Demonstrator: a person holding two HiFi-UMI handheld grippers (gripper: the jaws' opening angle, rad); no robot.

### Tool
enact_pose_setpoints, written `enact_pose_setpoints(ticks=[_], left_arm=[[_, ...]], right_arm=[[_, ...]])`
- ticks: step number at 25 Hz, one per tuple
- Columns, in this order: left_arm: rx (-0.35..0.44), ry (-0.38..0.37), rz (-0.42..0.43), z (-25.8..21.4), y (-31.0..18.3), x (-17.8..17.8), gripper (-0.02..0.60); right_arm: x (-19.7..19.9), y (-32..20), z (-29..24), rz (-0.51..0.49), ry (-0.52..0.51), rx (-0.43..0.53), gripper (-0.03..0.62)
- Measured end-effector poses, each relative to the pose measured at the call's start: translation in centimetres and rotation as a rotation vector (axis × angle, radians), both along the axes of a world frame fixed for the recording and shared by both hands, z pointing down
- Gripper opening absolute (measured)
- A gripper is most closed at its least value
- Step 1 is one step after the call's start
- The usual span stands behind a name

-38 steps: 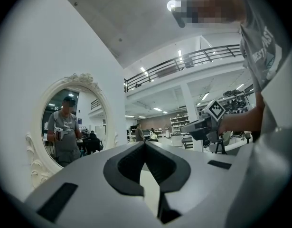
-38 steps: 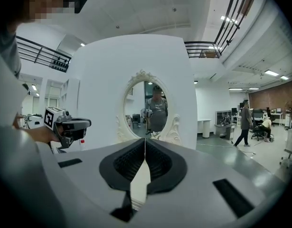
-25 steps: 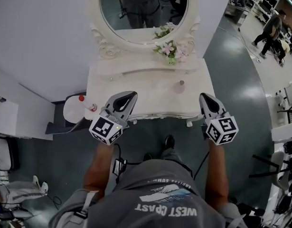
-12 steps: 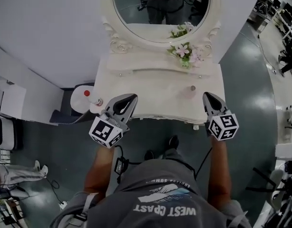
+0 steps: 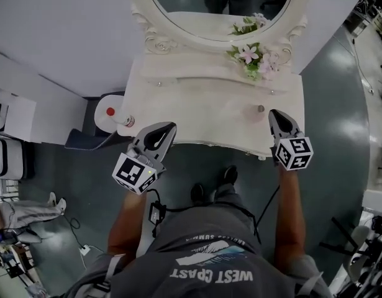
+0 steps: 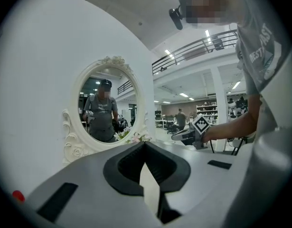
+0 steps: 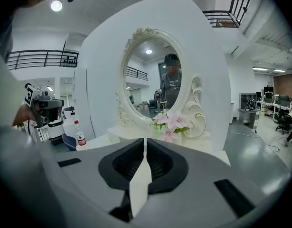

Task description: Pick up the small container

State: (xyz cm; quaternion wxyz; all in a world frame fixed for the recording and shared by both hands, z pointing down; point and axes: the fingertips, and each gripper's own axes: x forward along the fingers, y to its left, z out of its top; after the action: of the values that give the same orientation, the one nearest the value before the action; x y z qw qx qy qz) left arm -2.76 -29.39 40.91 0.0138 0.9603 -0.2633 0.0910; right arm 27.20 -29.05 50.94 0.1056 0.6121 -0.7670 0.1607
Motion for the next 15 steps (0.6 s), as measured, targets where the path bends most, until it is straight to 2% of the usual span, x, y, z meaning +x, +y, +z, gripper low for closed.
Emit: enact_pose_setpoints(ticks=[8,15], left_arm=[[-0.042,-0.04,-0.016,1.8,-0.7,0.1,0.015],[-0.067,-0.059,-0.028,3.1,-1.3,0.4,0.017]], right_arm=[[1.0,-2.7,5.3,-0.01,-0.021,-0.059,0.074],[1.6,-4.3,9.6,-0.01,-0.017,-0.108,0.15]])
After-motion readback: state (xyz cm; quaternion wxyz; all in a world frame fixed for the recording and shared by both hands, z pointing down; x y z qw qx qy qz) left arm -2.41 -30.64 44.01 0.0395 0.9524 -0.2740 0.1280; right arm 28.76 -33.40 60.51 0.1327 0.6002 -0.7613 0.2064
